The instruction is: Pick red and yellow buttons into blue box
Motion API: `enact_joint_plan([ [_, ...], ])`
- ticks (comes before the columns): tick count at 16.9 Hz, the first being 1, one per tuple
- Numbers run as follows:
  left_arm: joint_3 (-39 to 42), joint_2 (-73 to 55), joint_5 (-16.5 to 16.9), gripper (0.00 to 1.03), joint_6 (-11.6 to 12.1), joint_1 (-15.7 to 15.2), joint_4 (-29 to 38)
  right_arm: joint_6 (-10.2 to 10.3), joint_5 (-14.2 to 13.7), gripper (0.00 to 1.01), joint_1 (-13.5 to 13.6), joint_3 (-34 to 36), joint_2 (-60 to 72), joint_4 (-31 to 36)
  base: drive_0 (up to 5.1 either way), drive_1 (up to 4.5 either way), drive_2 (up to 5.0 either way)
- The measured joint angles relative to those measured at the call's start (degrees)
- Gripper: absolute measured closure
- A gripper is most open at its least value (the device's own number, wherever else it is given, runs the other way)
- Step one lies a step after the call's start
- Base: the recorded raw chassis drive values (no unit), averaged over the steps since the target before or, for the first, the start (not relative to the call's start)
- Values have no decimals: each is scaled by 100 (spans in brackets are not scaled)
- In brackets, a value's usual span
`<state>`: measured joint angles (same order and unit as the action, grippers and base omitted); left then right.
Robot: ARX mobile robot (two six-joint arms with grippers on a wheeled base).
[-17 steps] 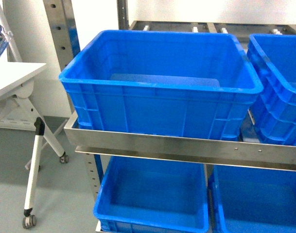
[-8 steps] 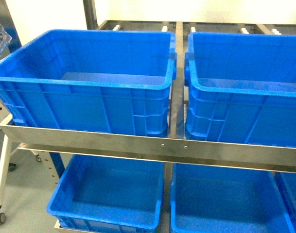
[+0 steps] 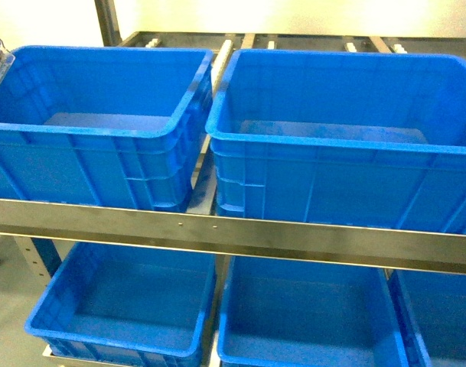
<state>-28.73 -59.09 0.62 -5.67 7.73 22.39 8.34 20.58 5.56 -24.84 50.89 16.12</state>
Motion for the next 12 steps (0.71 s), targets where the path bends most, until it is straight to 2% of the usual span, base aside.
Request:
enact_joint_plan([
  [9,0,0,0,79,0,0,-26,0,2,75,4,0,0,-4,493,-228,-228],
  [12,0,24,39,79,0,28,-9,0,-15,75,4,0,0,-2,0,0,0],
])
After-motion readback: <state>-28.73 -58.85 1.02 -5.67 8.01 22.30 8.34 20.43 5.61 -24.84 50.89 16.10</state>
